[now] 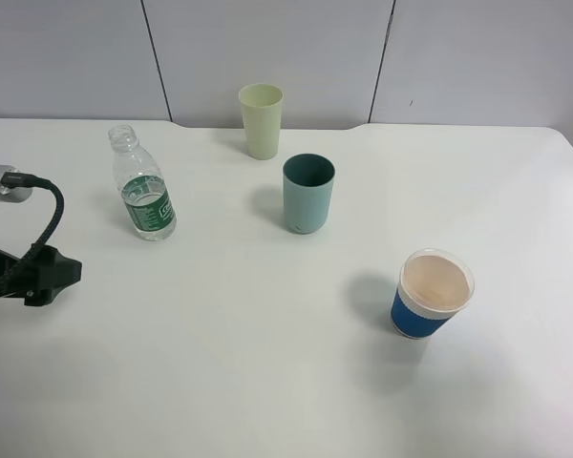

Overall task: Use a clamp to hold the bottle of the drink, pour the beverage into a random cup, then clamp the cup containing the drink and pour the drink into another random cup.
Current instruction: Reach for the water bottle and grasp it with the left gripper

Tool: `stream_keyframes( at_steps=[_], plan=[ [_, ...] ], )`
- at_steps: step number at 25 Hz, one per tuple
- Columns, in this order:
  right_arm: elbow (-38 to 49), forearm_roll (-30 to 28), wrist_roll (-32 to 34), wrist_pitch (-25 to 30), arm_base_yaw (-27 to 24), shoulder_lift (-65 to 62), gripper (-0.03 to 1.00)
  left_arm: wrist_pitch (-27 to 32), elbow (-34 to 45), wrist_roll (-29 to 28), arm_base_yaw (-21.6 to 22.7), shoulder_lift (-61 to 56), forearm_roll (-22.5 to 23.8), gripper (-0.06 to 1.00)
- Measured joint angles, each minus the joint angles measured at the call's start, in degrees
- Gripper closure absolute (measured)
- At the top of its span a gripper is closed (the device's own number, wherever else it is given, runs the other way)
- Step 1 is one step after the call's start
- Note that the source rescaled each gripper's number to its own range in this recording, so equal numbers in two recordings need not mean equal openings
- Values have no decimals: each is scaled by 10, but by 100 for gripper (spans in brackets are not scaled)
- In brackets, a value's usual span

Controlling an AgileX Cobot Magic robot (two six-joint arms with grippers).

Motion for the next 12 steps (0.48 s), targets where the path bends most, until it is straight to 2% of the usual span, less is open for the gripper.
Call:
stream_keyframes(
  at_steps=[4, 12],
  plan=[
    [0, 0, 0, 0, 0, 0, 14, -95, 13, -40, 0, 38, 2, -6],
    [0, 0, 0, 0, 0, 0, 14, -273, 14, -67, 0, 146, 70, -6]
  ],
)
